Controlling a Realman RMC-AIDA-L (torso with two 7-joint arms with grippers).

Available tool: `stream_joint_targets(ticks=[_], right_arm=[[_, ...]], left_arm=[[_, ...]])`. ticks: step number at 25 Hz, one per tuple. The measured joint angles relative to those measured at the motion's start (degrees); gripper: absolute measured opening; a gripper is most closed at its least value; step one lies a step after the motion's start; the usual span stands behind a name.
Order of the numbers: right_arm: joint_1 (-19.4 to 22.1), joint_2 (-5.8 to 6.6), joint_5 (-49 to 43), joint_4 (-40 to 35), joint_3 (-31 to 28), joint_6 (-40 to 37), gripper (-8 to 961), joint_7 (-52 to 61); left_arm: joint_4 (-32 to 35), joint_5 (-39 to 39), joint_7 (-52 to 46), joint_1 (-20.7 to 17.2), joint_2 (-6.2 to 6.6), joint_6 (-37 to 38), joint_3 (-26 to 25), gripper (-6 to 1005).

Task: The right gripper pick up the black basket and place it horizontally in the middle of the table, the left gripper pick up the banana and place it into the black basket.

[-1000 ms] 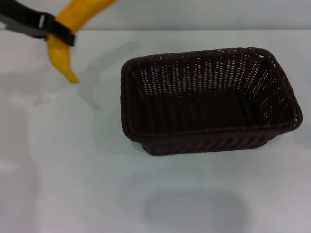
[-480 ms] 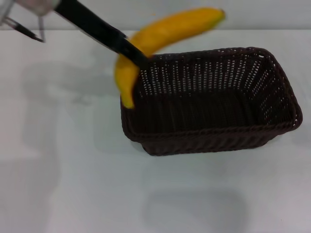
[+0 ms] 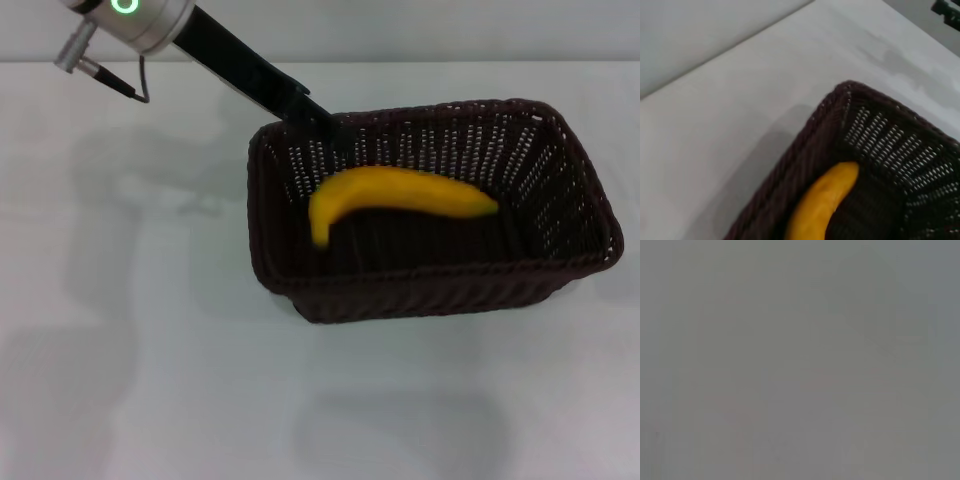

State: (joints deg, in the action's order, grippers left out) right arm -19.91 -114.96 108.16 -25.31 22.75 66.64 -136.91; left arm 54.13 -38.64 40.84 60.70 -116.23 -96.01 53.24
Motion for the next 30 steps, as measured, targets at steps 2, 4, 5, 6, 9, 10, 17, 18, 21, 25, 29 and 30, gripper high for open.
stream_joint_targets(ticks=[2,4,5,6,9,10,17,18,21,25,29,30], right_arm=[[0.3,-0.04,0.0,0.0,-0.4,1.0,708,-0.3],[0.4,-0.04,0.0,0.0,-0.5,1.7,708,0.2],[0.5,0.00,0.0,0.0,-0.5,2.0,708,0.7],[0.6,0.07,0.0,0.0,-0.4,2.3,708,1.4],[1.0,0.19,0.0,-0.3,-0.4,2.9,708,3.2],[1.0,0.22,0.0,-0.3,-0.4,3.3,708,3.7],[1.6,0.10,0.9,0.2,-0.5,6.4,708,4.5],[1.6,0.07,1.0,0.5,-0.4,6.9,708,4.4],[1.4,0.01,1.3,1.5,-0.4,8.1,708,3.9],[1.2,-0.02,1.5,2.3,-0.4,8.5,708,3.7],[1.1,-0.09,1.5,3.0,-0.2,8.8,708,3.4],[1.0,-0.11,1.5,3.2,-0.3,8.9,708,3.2]], left_arm=[[1.8,0.0,0.5,-1.3,-0.03,1.0,0.0,710],[5.5,0.0,0.7,-3.4,-0.34,1.9,0.0,773],[7.8,-0.2,0.9,-4.8,-0.59,2.3,0.0,797],[10.5,-0.6,1.4,-6.5,-1.03,2.9,0.0,821],[17.0,-2.4,3.0,-11.6,-2.04,4.7,0.0,892],[19.6,-3.5,3.7,-14.0,-2.32,5.7,0.0,892],[24.6,-17.5,14.5,-31.0,-2.45,14.7,-1.5,893],[24.5,-18.9,16.2,-32.8,-2.46,15.4,-2.0,893],[24.4,-22.8,22.8,-38.9,-2.66,17.4,-3.6,893],[22.9,-24.0,26.4,-44.1,-2.72,20.9,-3.6,892],[19.6,-26.0,30.1,-47.3,-2.74,24.2,-4.5,892],[18.4,-27.0,31.6,-47.5,-2.75,24.5,-5.2,892]])
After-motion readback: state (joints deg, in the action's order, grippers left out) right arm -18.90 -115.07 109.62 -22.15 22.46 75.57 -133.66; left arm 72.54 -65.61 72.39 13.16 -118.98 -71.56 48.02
